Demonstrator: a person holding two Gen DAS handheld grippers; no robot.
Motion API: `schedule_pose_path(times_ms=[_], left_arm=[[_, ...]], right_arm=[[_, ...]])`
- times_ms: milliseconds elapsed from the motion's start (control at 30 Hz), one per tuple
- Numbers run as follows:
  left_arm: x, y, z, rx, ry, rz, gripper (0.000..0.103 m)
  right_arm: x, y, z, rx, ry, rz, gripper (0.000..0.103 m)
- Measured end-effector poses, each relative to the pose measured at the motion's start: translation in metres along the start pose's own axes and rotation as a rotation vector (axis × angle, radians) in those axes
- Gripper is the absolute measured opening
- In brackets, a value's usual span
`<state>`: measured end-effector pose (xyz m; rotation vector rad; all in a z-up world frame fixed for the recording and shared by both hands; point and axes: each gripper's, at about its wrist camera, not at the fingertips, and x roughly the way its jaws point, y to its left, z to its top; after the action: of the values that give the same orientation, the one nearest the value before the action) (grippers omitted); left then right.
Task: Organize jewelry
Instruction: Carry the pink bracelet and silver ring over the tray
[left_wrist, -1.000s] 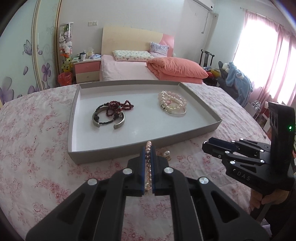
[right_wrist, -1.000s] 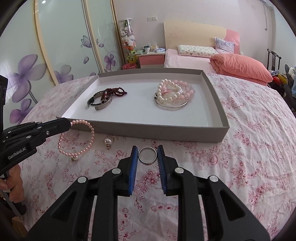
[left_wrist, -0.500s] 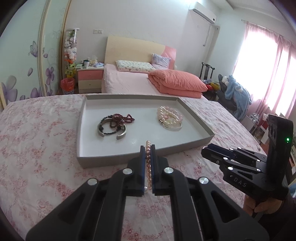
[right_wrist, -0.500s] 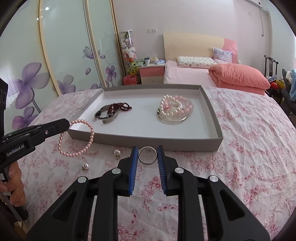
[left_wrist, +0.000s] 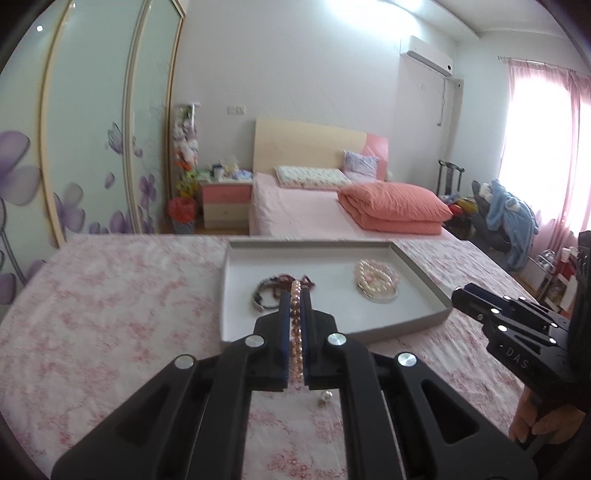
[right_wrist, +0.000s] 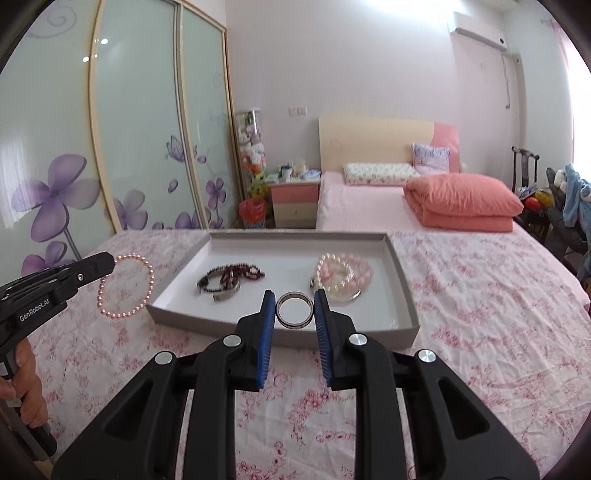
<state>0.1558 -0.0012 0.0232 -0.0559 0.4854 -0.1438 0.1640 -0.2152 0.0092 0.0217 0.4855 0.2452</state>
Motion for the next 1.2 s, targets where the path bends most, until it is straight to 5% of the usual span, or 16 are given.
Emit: schedule_pose_path(times_ms=[533,1200], left_arm=[[-0.008,-0.018,0.003,0.040,-0.065,0.093,0.006],[0.012,-0.018,0.003,0.035,-0.031,0.090,0.006]], right_arm=[[-0.018,-0.006,0.017,-0.007,-0.154,-0.079,0.023],[-0.007,-0.008,0.018,0.009,-0.136,-0.072,0.023]])
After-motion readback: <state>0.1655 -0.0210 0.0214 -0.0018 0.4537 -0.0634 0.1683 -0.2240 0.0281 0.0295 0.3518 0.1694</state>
